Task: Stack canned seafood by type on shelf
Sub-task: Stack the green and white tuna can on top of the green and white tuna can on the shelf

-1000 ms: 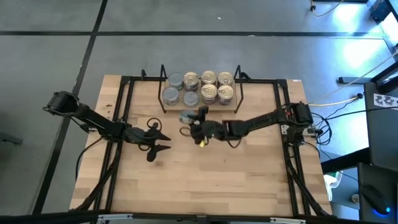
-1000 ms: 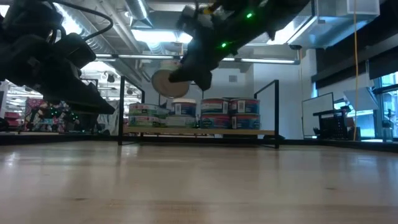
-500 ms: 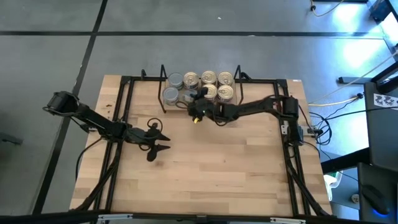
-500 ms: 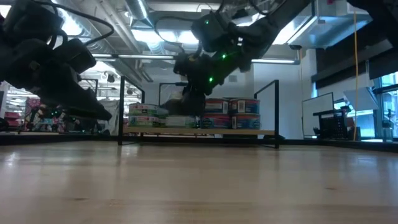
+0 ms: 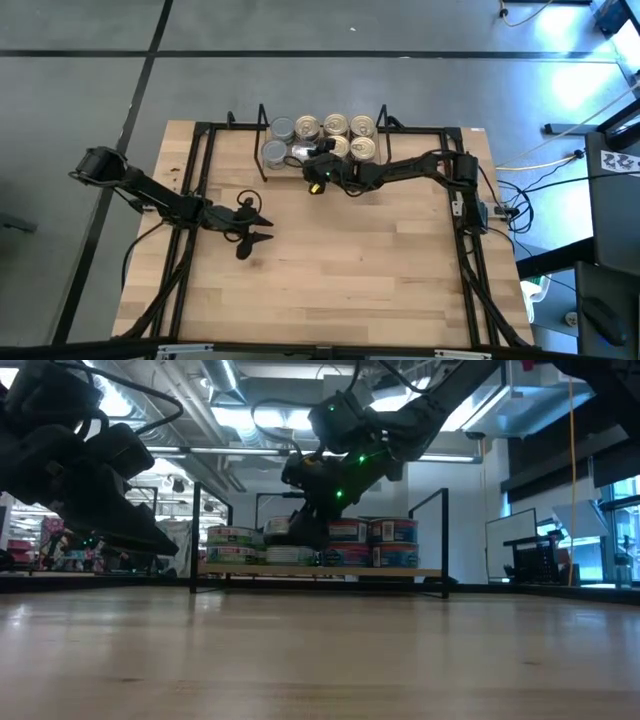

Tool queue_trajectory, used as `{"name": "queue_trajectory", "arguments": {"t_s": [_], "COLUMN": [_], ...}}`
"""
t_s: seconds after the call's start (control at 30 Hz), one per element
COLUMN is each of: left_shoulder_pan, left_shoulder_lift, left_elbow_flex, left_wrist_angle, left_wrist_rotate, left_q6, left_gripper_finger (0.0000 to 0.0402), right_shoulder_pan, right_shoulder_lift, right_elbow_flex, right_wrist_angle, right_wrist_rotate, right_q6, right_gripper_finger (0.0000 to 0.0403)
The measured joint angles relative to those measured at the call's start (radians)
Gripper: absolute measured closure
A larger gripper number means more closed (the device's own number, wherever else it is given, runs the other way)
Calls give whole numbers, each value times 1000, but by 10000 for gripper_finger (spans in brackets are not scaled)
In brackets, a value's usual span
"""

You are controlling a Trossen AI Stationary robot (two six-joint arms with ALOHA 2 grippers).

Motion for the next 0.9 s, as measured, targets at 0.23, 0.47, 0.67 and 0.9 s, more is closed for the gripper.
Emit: {"name": "queue_trajectory", "arguments": {"t_s": [0.23, 0.47, 0.67, 0.9], "left_shoulder_pan": [0, 0, 0, 0], "left_shoulder_lift": [0, 0, 0, 0], "left_elbow_flex": [0, 0, 0, 0], "left_wrist_angle": [0, 0, -1, -1], "left_wrist_rotate": [0, 0, 0, 0], "left_q6": [-1, -2, -2, -2], "left_gripper_finger": [210, 210, 210, 210], "right_shoulder_pan": [1, 2, 2, 0], "right_shoulder_lift": [0, -24, -53, -68], "right_elbow_flex": [0, -1, -2, -2], "right_wrist_angle": [-19, -61, -79, -152], "right_wrist_rotate": [-33, 1, 0, -26], "right_q6": [67, 63, 61, 90], "right_gripper_finger": [116, 107, 107, 107]}}
